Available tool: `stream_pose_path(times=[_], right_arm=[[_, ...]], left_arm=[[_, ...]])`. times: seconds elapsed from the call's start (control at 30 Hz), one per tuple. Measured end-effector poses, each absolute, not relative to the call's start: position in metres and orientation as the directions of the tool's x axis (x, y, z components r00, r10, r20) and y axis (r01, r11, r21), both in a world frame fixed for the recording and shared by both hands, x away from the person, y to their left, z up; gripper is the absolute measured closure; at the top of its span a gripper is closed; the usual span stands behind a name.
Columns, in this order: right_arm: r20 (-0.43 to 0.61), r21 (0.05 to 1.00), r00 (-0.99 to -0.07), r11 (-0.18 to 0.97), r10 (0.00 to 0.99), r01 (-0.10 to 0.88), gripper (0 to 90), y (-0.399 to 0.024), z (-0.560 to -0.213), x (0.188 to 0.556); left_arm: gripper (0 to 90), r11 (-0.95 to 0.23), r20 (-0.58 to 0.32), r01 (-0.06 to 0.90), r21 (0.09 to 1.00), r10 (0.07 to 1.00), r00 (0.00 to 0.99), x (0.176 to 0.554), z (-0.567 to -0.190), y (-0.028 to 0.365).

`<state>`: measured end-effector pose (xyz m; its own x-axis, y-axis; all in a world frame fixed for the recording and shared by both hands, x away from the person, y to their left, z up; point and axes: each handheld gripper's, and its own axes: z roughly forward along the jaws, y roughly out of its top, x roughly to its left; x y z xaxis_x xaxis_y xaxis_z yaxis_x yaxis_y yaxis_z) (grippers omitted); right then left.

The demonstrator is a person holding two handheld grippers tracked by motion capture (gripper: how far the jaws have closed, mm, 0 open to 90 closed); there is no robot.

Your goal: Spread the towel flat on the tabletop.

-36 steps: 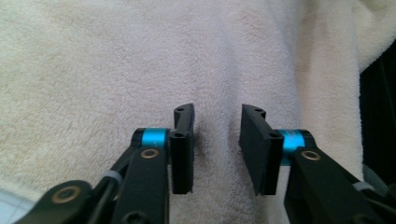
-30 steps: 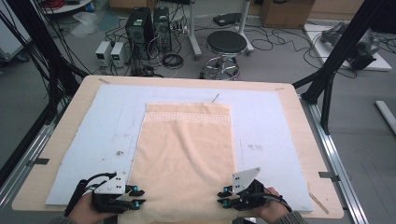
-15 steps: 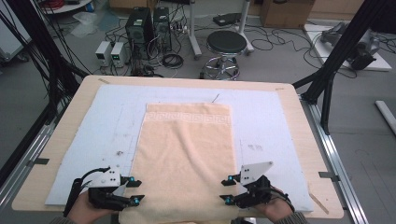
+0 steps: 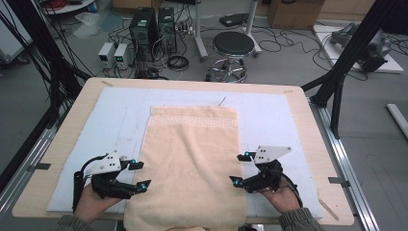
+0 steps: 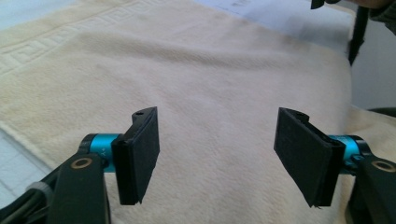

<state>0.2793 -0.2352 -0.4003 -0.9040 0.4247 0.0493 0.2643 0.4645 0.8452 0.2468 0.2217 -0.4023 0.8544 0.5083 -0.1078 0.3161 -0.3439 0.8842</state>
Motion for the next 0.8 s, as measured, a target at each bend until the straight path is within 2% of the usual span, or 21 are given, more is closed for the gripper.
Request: stream_pose_path(times=[0.4,0.8], right_arm=[[0.072,0.86,-0.878,0.416,0.474,0.295,18.1,-0.234,-0.39,0.309],[0.088,0.85,-0.876,0.422,0.474,0.314,18.2,-0.233,-0.391,0.314]], left_arm=[[28.3,-0.316,-0.108,0.32,0.893,0.541,0.834,0.269,-0.397,0.223],[28.4,-0.317,-0.105,0.326,0.89,0.555,0.825,0.278,-0.395,0.226]])
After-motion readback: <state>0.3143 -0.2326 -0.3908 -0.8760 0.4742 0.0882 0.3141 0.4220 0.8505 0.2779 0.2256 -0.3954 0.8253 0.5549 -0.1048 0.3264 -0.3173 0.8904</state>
